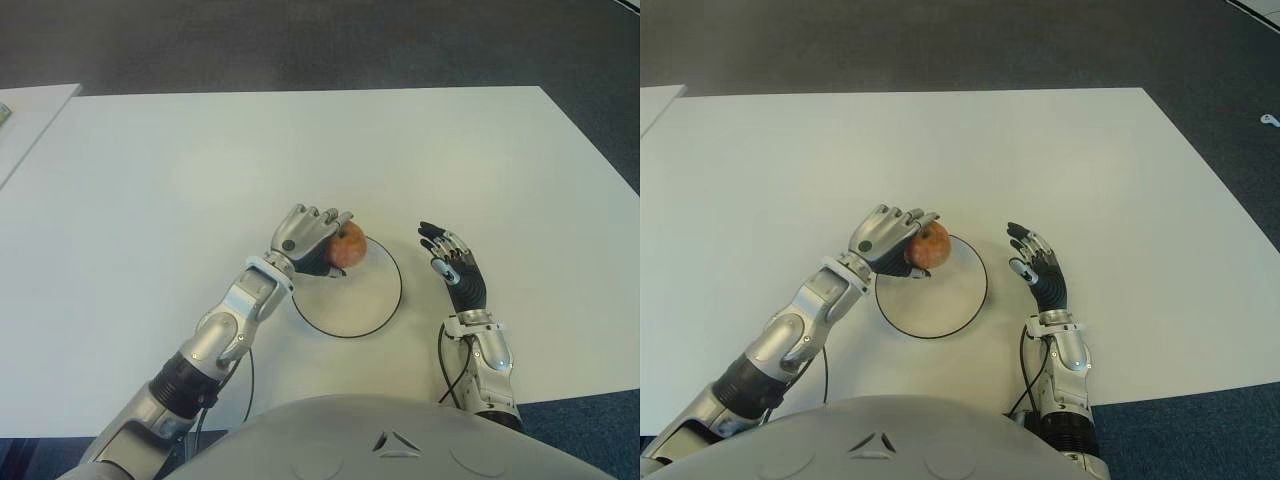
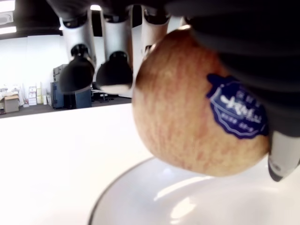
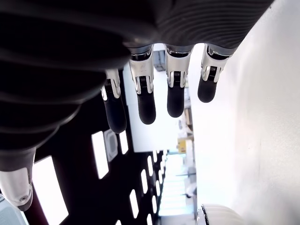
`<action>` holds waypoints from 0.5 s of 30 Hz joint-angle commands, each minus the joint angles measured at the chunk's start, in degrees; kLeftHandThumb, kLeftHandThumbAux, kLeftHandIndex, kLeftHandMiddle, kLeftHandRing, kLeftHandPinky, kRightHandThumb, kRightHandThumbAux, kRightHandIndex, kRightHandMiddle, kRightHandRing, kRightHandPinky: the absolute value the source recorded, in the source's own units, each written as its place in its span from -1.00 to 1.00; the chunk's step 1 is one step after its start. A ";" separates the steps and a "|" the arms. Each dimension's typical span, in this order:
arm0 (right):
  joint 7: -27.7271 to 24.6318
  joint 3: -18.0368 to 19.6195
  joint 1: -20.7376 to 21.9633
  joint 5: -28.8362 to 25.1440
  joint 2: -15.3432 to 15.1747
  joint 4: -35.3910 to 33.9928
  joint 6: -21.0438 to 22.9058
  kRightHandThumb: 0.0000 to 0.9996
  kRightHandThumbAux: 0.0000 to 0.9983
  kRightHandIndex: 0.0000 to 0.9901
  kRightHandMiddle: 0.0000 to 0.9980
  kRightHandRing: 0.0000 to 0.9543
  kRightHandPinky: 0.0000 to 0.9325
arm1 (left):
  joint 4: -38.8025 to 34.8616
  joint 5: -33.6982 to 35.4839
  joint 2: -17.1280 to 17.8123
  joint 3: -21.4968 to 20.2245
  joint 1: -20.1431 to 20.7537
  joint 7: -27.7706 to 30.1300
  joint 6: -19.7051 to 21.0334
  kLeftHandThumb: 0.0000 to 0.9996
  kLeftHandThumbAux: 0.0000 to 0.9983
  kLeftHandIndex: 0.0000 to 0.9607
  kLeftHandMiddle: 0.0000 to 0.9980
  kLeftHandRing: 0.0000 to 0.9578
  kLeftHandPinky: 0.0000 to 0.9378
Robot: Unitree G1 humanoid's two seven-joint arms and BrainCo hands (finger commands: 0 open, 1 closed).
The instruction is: Put the apples into the plate.
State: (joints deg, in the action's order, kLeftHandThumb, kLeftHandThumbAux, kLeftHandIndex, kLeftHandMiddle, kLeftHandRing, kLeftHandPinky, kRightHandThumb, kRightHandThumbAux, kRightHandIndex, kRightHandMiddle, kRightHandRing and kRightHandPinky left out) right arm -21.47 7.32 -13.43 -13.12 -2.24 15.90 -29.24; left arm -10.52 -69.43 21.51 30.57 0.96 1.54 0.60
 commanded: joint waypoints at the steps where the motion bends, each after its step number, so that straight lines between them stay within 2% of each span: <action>1: 0.25 -0.75 -5.34 -1.39 2.60 5.60 4.08 -0.49 0.09 -0.50 -0.57 -0.70 -0.69 | 1.35 -1.05 0.01 0.53 0.03 -2.43 -0.34 0.50 0.38 -0.07 0.68 0.78 0.78; 15: 1.35 -0.83 -5.36 -0.89 2.97 5.85 3.25 -0.45 0.10 -0.47 -0.57 -0.69 -0.68 | 1.87 -2.74 0.07 2.48 -0.09 -0.11 0.62 0.50 0.38 -0.07 0.62 0.72 0.77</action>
State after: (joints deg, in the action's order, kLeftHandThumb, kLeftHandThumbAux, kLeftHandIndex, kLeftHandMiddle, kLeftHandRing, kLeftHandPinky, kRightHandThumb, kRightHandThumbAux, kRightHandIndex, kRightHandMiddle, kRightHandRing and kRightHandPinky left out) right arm -20.89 7.31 -13.45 -13.55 -2.17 15.78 -28.98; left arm -8.91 -71.31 21.63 32.57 0.91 0.37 0.81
